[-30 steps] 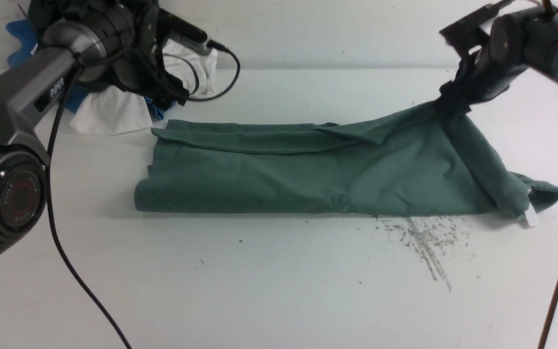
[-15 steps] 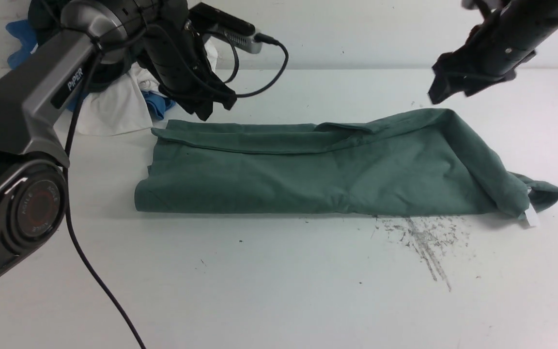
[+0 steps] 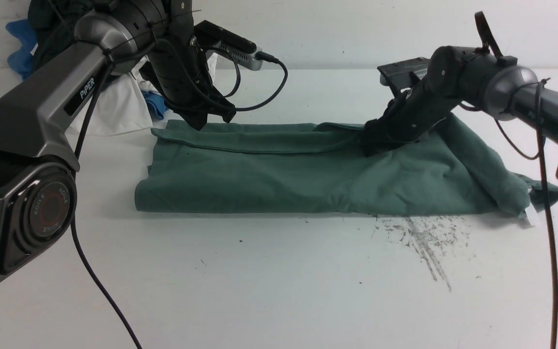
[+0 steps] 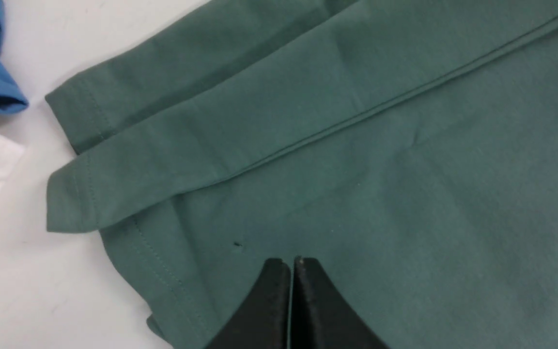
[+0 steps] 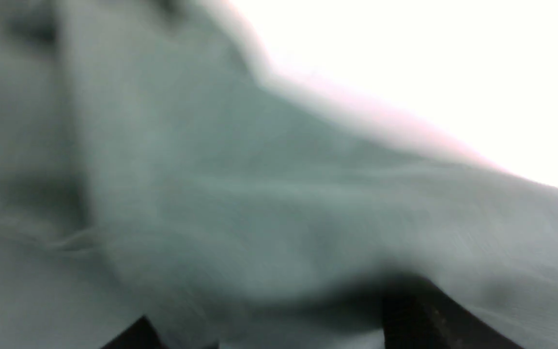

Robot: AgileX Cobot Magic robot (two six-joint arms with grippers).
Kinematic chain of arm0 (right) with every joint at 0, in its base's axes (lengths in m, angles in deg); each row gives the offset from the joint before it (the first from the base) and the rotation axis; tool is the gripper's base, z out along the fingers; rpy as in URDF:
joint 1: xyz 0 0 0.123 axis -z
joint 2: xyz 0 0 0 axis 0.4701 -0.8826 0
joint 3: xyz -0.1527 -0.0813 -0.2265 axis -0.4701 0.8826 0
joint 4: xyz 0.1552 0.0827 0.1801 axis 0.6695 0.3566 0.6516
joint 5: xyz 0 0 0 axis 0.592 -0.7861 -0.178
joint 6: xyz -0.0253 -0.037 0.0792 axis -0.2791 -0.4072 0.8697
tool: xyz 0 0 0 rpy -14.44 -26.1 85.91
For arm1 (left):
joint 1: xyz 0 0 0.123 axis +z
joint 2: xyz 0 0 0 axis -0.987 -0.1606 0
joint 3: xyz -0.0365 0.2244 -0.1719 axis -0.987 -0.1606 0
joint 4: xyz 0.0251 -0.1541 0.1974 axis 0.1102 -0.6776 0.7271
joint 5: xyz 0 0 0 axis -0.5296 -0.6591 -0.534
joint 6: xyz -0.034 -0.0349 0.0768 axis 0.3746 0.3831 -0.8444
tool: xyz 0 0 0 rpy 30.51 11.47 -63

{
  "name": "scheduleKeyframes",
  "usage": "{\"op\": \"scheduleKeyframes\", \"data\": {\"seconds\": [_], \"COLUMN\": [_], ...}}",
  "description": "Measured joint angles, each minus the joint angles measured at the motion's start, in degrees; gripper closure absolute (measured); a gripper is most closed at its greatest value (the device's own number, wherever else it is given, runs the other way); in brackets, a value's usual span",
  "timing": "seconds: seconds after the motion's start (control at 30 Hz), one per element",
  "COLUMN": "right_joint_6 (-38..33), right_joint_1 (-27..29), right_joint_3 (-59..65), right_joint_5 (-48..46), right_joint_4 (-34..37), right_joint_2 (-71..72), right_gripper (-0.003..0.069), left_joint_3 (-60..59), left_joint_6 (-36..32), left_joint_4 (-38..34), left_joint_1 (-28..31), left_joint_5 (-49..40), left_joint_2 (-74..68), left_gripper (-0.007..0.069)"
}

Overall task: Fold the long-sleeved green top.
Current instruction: Use both arms to drag the lower edge of the fabric forward and fold it over the upper edge

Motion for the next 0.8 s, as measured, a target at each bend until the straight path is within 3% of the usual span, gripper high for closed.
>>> {"op": "scheduleKeyframes", "data": {"seconds": [0.27, 0.47, 0.6, 0.67, 0.8], "right_joint_6": [13.88, 19.67, 13.57, 6.83, 0.52], "right_joint_1": [4.16, 9.01, 11.99, 12.51, 11.64], "right_joint_3": [0.00, -2.26, -7.45, -9.93, -7.34], "right_joint_5": [8.34, 2.19, -10.58, -18.82, -22.37], "right_joint_4": [-1.10, -1.10, -2.24, -2.44, -1.04], "right_joint_2": [-0.05, 0.03, 1.54, 4.33, 11.99], "right_gripper": [0.0228, 0.0228, 0.0228, 0.0228, 0.0228], "left_joint_3": [0.00, 0.00, -0.07, -0.07, -0.07], "left_joint_6": [-0.12, -0.12, -0.57, -0.85, -1.42], "left_joint_4": [0.00, 0.00, 0.00, -0.05, -0.81], "left_joint_1": [0.00, 0.00, 0.00, 0.00, 0.01], "left_joint_5": [0.00, 0.00, 0.00, 0.00, 0.00], "left_joint_2": [-0.11, -2.23, -3.04, -3.04, -3.04], "left_gripper": [0.0632, 0.0632, 0.0632, 0.0632, 0.0632]}}
